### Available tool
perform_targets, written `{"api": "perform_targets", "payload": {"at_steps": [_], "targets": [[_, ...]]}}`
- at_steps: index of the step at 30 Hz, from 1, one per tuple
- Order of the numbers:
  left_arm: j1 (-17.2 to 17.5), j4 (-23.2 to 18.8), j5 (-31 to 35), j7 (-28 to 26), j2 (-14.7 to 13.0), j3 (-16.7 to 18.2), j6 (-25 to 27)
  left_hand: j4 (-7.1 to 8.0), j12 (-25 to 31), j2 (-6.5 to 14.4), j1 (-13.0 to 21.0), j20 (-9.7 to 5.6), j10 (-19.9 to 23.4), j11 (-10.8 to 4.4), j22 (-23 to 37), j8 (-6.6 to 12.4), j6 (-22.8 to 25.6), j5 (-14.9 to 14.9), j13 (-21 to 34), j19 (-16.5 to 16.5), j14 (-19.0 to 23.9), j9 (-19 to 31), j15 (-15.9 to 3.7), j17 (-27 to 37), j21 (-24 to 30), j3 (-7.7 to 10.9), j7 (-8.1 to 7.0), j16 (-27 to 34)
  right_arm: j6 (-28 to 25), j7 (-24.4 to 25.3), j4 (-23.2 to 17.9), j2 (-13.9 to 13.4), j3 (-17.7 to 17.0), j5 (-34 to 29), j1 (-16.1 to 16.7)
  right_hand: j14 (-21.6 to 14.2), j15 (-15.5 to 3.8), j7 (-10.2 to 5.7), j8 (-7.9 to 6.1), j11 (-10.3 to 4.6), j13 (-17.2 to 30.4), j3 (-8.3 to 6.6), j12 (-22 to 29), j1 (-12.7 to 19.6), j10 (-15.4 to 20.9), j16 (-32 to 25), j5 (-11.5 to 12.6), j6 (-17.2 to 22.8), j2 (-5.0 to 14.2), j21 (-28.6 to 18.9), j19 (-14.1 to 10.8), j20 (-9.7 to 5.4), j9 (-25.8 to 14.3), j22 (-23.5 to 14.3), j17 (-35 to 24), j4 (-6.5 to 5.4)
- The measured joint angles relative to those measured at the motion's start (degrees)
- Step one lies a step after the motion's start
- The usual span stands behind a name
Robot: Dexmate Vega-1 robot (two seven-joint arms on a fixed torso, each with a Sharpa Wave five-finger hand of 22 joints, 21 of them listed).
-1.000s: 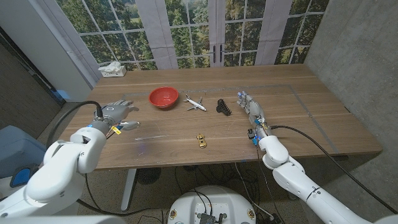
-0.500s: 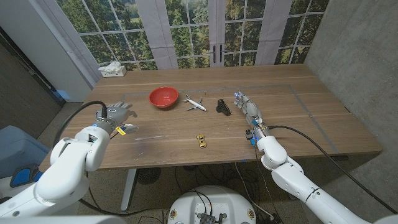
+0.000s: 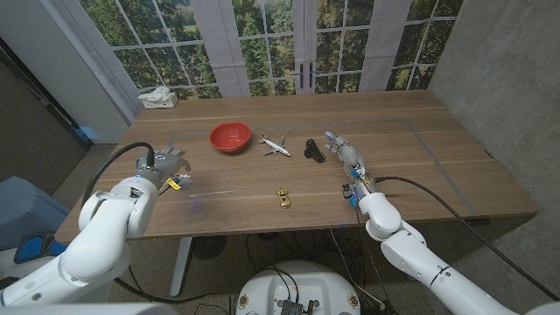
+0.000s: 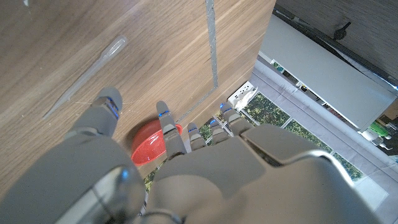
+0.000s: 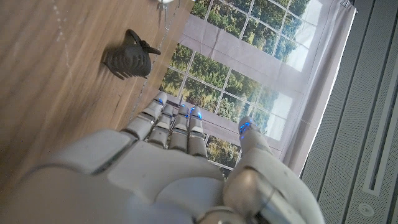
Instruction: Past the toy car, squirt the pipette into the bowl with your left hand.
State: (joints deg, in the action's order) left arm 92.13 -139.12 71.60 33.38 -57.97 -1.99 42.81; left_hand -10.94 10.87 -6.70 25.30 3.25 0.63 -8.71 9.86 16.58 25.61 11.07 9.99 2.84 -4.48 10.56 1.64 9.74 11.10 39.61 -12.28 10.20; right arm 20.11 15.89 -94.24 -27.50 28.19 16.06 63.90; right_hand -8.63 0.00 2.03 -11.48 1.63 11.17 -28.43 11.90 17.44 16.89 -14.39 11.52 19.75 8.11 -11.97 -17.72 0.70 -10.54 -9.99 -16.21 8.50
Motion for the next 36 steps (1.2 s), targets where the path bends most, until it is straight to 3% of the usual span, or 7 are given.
{"api": "perform_targets", "payload": {"at_steps": [13, 21, 36], "targets": [[-0.26, 1.33, 3.77, -1.05, 1.67, -1.74, -1.14, 0.00, 0.39, -1.45, 6.73, -1.00, 3.66, -2.03, 0.01, 1.44, 4.50, 0.41, 0.00, 4.68, 3.68, 0.26, -1.64, -0.15, 0.77, 0.00, -0.21, 0.40, -1.16, 0.50, -0.98, -0.09, 0.96, -1.81, 0.16, -1.15, -0.27, 0.00, 0.00, -0.30, 0.00, -0.28, 0.00, 2.06, 0.93, 0.00, 0.00, 1.43, -0.42, 0.00, -1.01, -0.18, -0.01, 0.00, 0.26, 0.99], [0.07, 2.15, 4.62, -2.82, 2.97, -1.91, -1.91, 0.00, 0.66, -1.87, 10.34, -1.29, 5.62, -2.14, 0.01, 1.99, 6.94, 0.41, 0.00, 6.19, 5.02, 0.26, -2.36, -0.15, 0.77, 0.00, -0.06, 0.40, -1.30, 1.20, -1.80, -0.18, 1.49, -3.13, 0.43, -2.15, -0.71, 0.21, -0.62, -0.51, 0.17, -0.63, 0.00, 3.02, 1.75, -0.45, 0.00, 2.47, -0.77, -0.41, -1.63, -0.39, 0.00, 0.00, 0.26, 1.33], [0.29, 4.07, 3.48, -5.82, 4.62, -1.70, -2.66, 0.15, 0.66, -2.03, 12.88, -1.51, 6.53, -2.44, 0.02, 2.28, 8.50, 0.40, 0.00, 7.23, 6.03, 0.25, -2.76, -0.14, 0.77, -0.15, -0.32, 0.40, -2.59, 1.52, -2.66, -0.36, 2.43, -4.98, 0.19, -3.37, -0.72, 0.21, -0.62, -0.51, 0.16, -1.23, 0.00, 5.58, 2.36, -0.68, 0.81, 3.08, -0.93, -0.41, -2.23, -0.19, 0.00, 0.00, 0.25, 1.94]]}}
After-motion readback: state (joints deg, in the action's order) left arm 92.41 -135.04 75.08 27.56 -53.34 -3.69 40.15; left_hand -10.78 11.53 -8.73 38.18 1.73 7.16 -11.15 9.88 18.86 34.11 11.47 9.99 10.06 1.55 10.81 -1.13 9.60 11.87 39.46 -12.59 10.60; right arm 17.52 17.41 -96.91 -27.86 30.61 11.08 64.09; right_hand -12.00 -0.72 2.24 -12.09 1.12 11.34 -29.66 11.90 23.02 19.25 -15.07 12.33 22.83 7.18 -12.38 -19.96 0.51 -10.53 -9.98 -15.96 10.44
